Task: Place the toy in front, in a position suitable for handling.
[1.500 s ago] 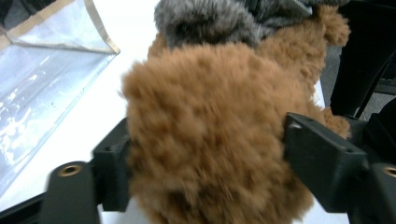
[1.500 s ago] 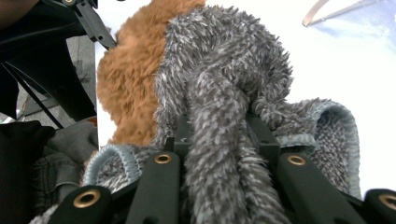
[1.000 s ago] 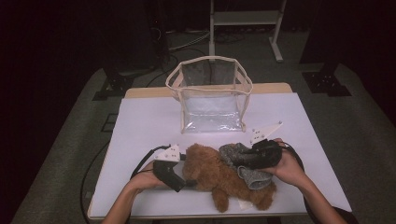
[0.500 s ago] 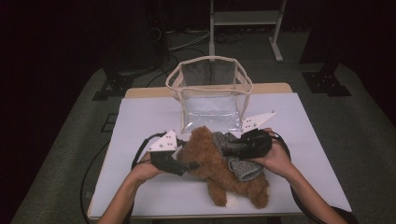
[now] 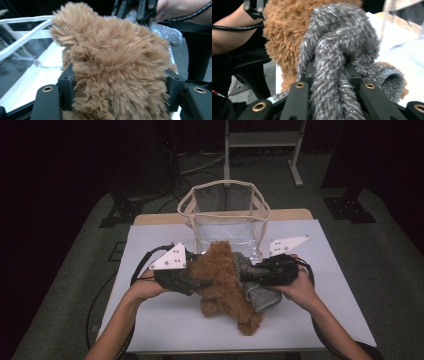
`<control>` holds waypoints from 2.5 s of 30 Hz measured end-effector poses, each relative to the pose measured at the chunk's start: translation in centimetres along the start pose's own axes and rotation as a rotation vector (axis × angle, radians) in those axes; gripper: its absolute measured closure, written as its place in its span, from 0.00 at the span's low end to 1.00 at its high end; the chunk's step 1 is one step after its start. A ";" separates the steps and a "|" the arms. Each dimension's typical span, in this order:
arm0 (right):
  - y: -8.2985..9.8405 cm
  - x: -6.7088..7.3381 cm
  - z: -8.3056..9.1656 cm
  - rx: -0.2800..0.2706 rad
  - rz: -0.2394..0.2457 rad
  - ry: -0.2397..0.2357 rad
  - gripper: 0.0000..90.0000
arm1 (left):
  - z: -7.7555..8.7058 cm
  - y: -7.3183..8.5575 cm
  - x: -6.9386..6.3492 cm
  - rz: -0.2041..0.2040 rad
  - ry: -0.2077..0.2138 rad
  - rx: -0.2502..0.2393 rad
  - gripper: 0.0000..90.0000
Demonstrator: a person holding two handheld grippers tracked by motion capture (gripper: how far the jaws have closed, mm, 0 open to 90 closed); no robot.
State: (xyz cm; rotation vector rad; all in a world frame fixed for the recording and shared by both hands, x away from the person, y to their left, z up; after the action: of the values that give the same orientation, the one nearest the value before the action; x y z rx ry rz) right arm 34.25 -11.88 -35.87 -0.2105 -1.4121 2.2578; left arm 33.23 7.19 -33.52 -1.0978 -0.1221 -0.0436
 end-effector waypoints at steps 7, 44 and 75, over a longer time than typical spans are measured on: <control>-5.0 0.4 4.2 -0.014 0.127 0.071 0.78 | -2.1 -2.5 -0.7 -0.075 0.007 0.026 0.35; -7.4 1.8 6.1 0.156 0.261 0.088 0.79 | -6.1 -5.6 -2.6 -0.102 0.036 0.064 0.41; -5.6 -0.2 5.2 0.079 0.170 0.114 0.78 | -2.9 -4.2 -2.3 -0.069 0.003 0.139 0.24</control>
State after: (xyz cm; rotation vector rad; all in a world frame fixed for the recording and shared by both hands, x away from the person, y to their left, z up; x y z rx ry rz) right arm 34.26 -14.17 -28.53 -0.4411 -1.2865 2.3916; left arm 30.78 2.65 -31.41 -0.9542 -0.1584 -0.0971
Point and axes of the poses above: each handheld gripper's, and its own axes: z roughly backward along the jaws, y roughly out of its underside, x roughly to its left, the point moved 7 cm from there along -z, roughly forward along the jaws, and after that the axes turned 11 degrees about y, right-handed, at the moved point
